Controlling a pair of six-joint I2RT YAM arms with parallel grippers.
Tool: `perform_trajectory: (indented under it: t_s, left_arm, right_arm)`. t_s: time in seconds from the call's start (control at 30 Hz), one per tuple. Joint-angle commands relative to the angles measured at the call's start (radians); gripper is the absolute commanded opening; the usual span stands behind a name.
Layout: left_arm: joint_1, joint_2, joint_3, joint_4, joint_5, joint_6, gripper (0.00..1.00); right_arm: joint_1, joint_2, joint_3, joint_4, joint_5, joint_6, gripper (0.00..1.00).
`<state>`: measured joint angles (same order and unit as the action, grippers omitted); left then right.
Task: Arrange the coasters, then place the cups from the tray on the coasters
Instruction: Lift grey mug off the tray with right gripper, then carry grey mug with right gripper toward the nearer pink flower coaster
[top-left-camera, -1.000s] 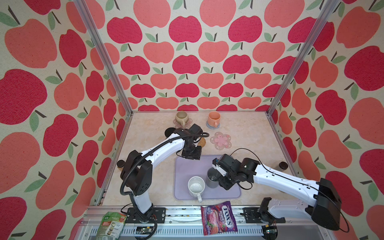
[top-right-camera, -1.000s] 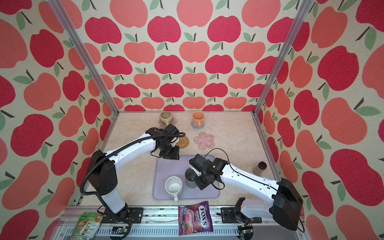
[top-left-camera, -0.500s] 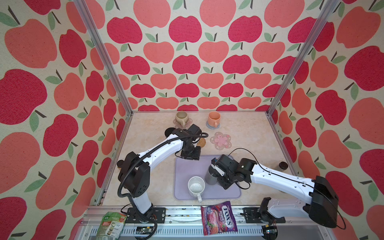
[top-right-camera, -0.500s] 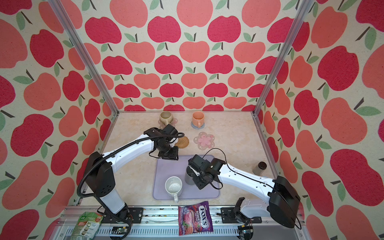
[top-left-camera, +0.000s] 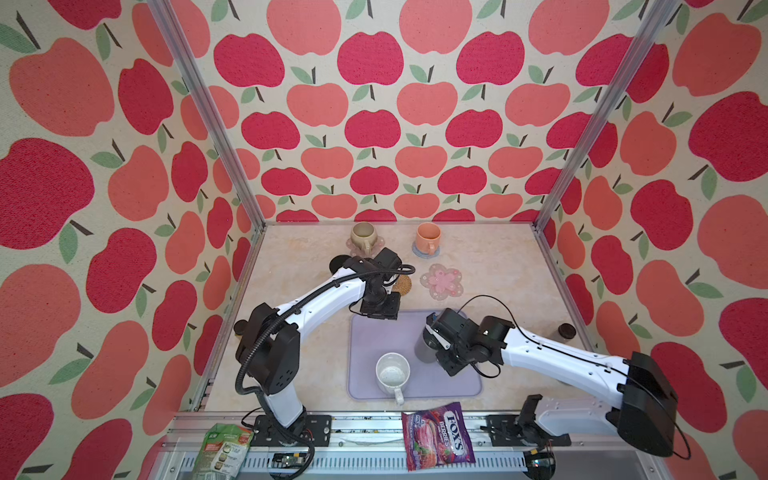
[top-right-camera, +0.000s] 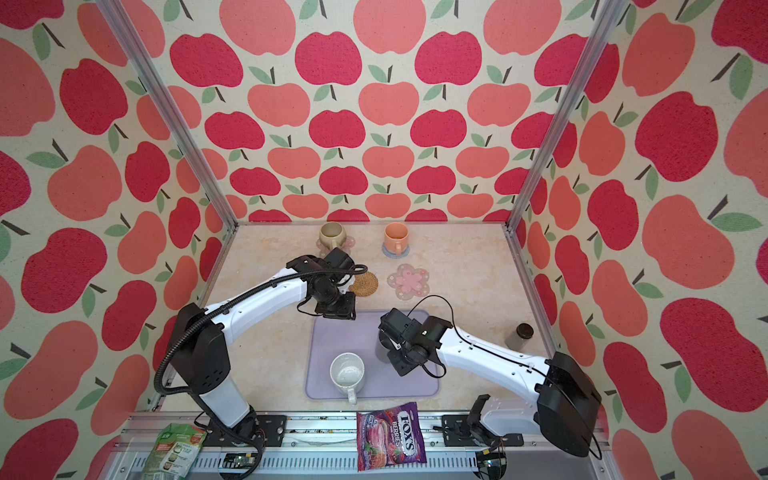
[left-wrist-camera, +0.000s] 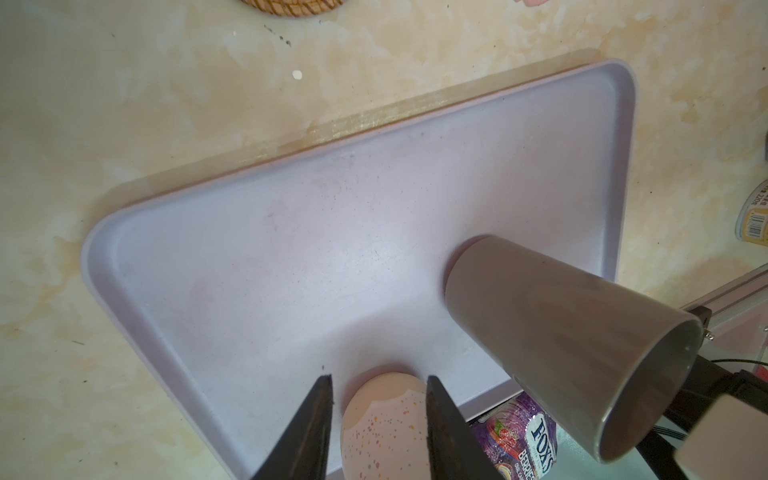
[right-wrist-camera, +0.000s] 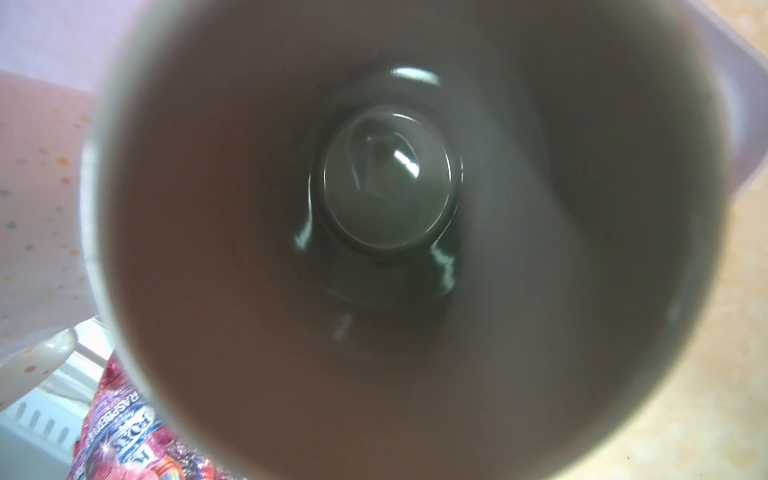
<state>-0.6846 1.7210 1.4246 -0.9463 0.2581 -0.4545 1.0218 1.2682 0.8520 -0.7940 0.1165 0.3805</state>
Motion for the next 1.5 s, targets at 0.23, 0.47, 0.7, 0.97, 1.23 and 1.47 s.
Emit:
perform_trajectory:
  t_s: [0.23,0.47,0.7,0.97,1.23,1.47]
  left_arm:
    - [0.012,-0.021,-0.008,-0.009,-0.014,0.004,0.40]
    - [0.015,-0.028,-0.021,-0.002,-0.017,0.002,0.40]
    - [0.029,-0.037,-0.045,0.019,-0.009,-0.001,0.40]
    - [0.041,-0.037,-0.066,0.035,-0.001,0.000,0.40]
    - [0.065,-0.048,-0.078,0.038,0.003,0.005,0.40]
    - [0.098,-0.053,-0.078,0.041,0.007,0.017,0.40]
  right_arm:
    - [-0.058,-0.056,0.025,-0.099,0.136,0.067,0.00]
    - [-0.096,-0.078,0.028,-0.074,0.159,0.075,0.00]
    - [-0.137,-0.131,0.018,-0.026,0.171,0.067,0.00]
    - [-0.211,-0.125,0.039,0.023,0.138,0.019,0.00]
    - [-0.272,-0.057,0.097,0.067,0.124,-0.032,0.00]
    - [-0.340,0.004,0.148,0.131,0.102,-0.068,0.00]
